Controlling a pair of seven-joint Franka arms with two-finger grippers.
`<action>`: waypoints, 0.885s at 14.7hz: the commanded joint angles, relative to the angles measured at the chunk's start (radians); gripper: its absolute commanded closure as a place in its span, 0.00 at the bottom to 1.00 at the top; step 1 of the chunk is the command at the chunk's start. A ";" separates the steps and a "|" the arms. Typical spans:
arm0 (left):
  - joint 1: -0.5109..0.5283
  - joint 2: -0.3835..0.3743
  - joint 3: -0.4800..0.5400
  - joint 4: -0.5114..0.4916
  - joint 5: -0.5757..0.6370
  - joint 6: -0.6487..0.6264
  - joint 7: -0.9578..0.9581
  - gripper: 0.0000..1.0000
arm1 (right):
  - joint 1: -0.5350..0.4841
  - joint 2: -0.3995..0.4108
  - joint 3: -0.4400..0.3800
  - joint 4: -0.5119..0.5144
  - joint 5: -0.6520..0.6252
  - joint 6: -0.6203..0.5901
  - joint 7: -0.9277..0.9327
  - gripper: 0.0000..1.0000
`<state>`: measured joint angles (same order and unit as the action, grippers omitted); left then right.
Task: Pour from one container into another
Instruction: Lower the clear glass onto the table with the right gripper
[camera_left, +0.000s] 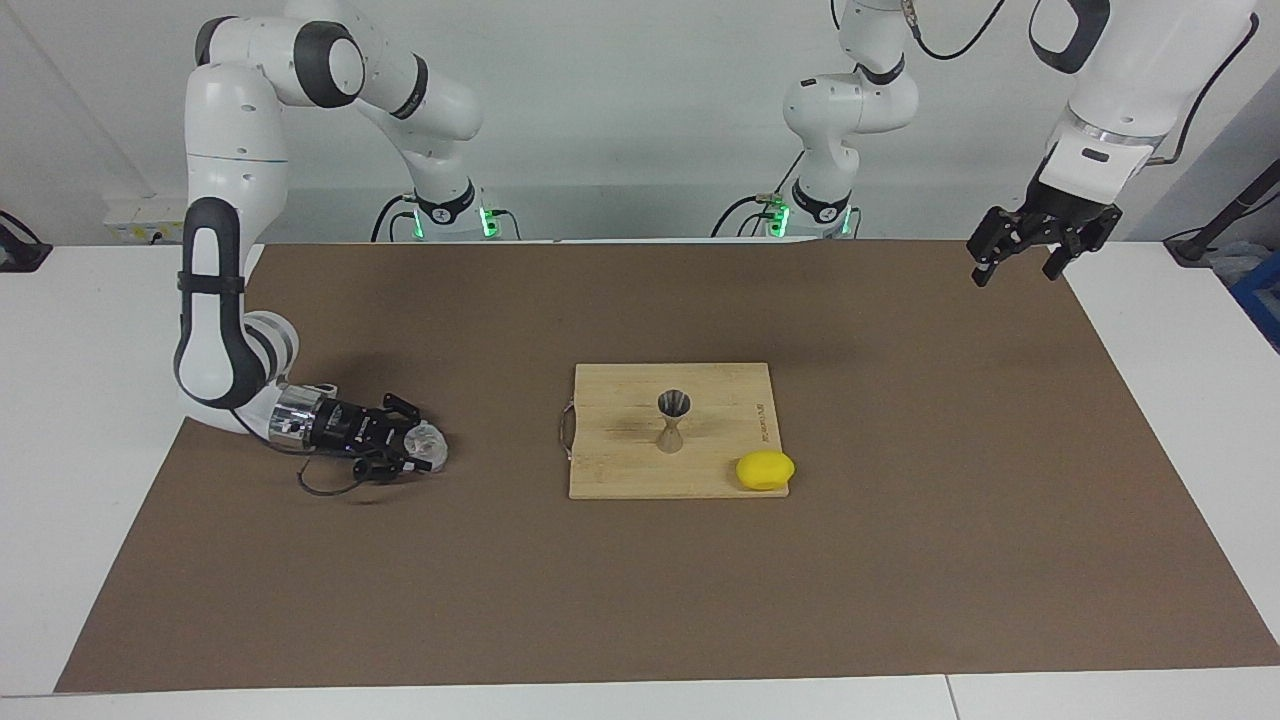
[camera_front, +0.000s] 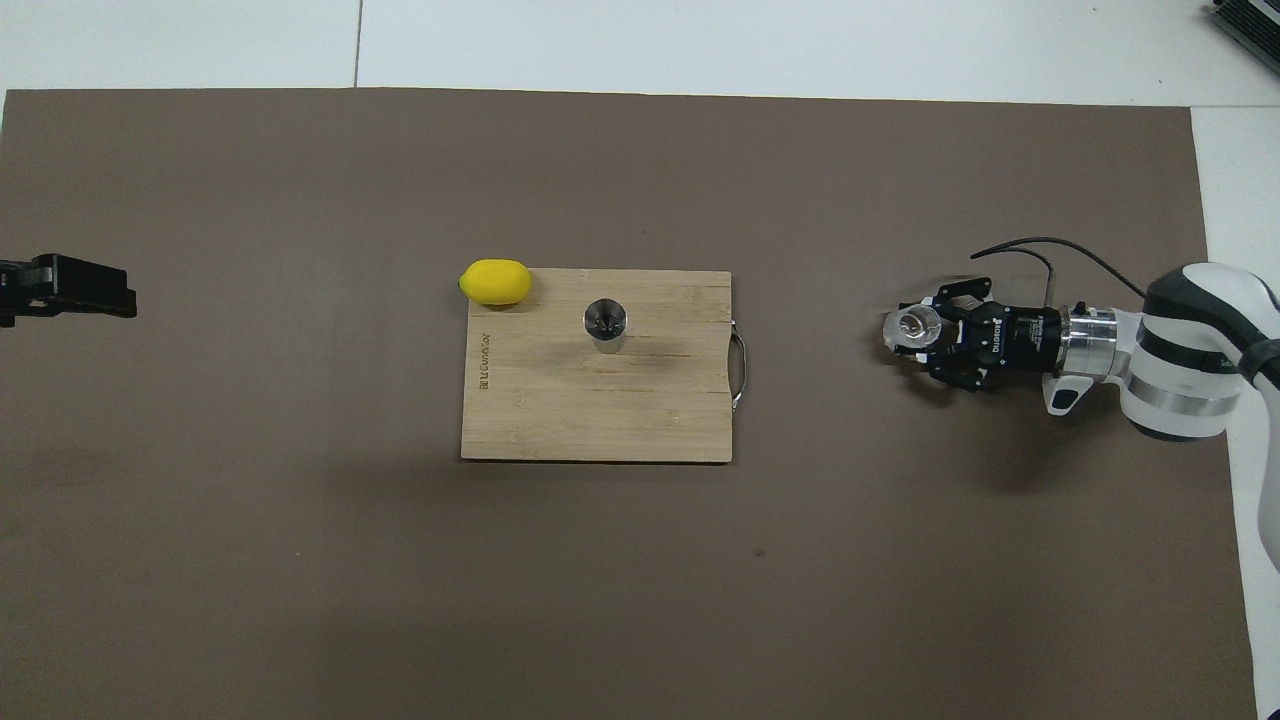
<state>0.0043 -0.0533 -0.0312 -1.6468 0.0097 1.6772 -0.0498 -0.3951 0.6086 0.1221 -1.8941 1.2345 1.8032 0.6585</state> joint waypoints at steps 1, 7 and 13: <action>-0.018 -0.019 0.011 -0.014 0.009 -0.004 -0.019 0.00 | -0.016 0.005 0.013 0.003 -0.009 -0.005 -0.016 1.00; -0.020 -0.019 0.011 -0.014 0.009 -0.004 -0.019 0.00 | -0.013 0.006 0.013 0.001 -0.009 0.024 0.013 1.00; -0.020 -0.019 0.008 -0.013 0.009 -0.005 -0.021 0.00 | -0.013 0.007 0.013 0.001 -0.010 0.035 0.026 1.00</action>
<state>0.0043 -0.0534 -0.0326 -1.6468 0.0097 1.6772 -0.0507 -0.3951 0.6086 0.1223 -1.8939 1.2350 1.8080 0.6745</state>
